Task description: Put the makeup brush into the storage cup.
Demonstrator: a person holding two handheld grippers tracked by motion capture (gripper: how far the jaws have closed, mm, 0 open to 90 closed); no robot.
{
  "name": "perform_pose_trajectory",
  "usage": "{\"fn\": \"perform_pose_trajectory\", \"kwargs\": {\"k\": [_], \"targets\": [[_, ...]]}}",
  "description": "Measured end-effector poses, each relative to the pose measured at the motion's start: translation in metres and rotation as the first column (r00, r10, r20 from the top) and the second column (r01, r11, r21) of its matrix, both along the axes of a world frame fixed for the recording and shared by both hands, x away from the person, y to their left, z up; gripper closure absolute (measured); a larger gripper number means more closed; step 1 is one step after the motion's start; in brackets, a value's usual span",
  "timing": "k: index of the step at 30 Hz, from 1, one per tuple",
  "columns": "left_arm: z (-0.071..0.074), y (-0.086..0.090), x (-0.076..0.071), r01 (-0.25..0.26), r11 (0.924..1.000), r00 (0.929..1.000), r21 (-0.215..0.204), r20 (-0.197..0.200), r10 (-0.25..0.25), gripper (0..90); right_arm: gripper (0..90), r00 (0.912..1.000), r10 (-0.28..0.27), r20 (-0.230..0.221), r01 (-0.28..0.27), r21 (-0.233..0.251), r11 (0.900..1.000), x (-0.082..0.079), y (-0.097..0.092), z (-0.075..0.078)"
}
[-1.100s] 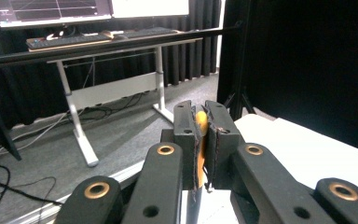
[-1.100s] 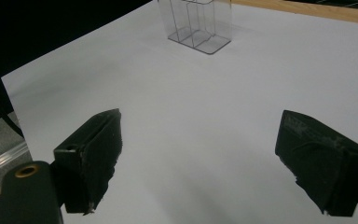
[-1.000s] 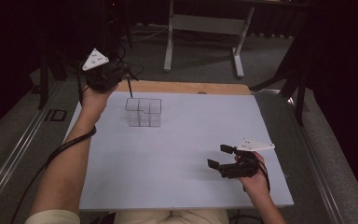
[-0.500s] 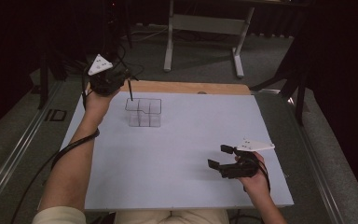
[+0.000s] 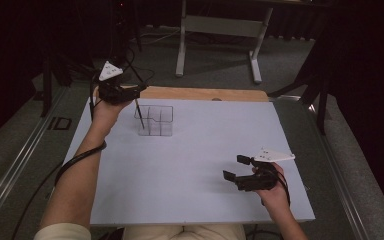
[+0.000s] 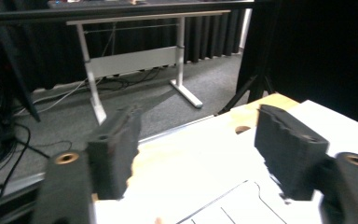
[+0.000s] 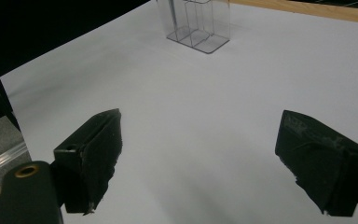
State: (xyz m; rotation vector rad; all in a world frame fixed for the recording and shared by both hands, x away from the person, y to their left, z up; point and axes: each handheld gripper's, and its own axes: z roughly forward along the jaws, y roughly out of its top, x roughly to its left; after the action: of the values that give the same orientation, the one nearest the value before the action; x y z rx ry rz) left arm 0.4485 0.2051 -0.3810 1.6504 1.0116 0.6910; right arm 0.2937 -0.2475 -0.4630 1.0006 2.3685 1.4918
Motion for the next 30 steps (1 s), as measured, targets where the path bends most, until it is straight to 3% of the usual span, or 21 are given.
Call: {"fn": "perform_pose_trajectory", "kwargs": {"k": [5, 8, 14, 18, 20, 22, 30], "targets": [[0.001, 0.0, 0.001, -0.012, 0.9999, 0.9995, -0.008, -0.028, 0.012, 17.8, 14.8, 1.0, 0.0, 0.001, 0.0, 0.0, 1.0, 0.0, 0.0, 0.0], [0.001, 0.002, -0.001, -0.018, 0.9988, 0.999, -0.045, -0.042, 0.016, 14.6, 14.8, 1.0, -0.001, 0.0, 0.001, -0.002, 1.0, 0.0, 0.0, 0.0], [0.0, 0.002, -0.004, 0.032, 0.9989, 0.9985, -0.035, -0.042, -0.033, 1.7, 14.8, 1.0, 0.001, 0.002, -0.001, 0.0, 1.0, 0.001, 0.001, 0.0], [0.001, 0.002, -0.005, 0.019, 0.9996, 0.9982, -0.018, -0.057, -0.02, 1.6, 14.8, 1.0, 0.001, -0.001, -0.001, 0.003, 1.0, 0.002, 0.001, 0.0], [0.0, 0.002, -0.006, 0.043, 0.9985, 0.9968, -0.034, -0.066, -0.045, 1.6, 14.8, 1.0, 0.003, 0.0, -0.003, 0.003, 1.0, 0.002, 0.002, 0.0], [0.0, 0.002, -0.008, 0.036, 0.9992, 0.9971, -0.014, -0.066, -0.037, 1.6, 14.8, 1.0, 0.006, 0.0, -0.006, 0.0, 1.0, 0.002, 0.003, 0.0], [0.003, 0.002, -0.015, 0.042, 0.9989, 0.9964, -0.023, -0.073, -0.043, 1.6, 14.8, 1.0, 0.006, -0.002, -0.006, -0.001, 1.0, 0.003, 0.003, 0.0]]}}
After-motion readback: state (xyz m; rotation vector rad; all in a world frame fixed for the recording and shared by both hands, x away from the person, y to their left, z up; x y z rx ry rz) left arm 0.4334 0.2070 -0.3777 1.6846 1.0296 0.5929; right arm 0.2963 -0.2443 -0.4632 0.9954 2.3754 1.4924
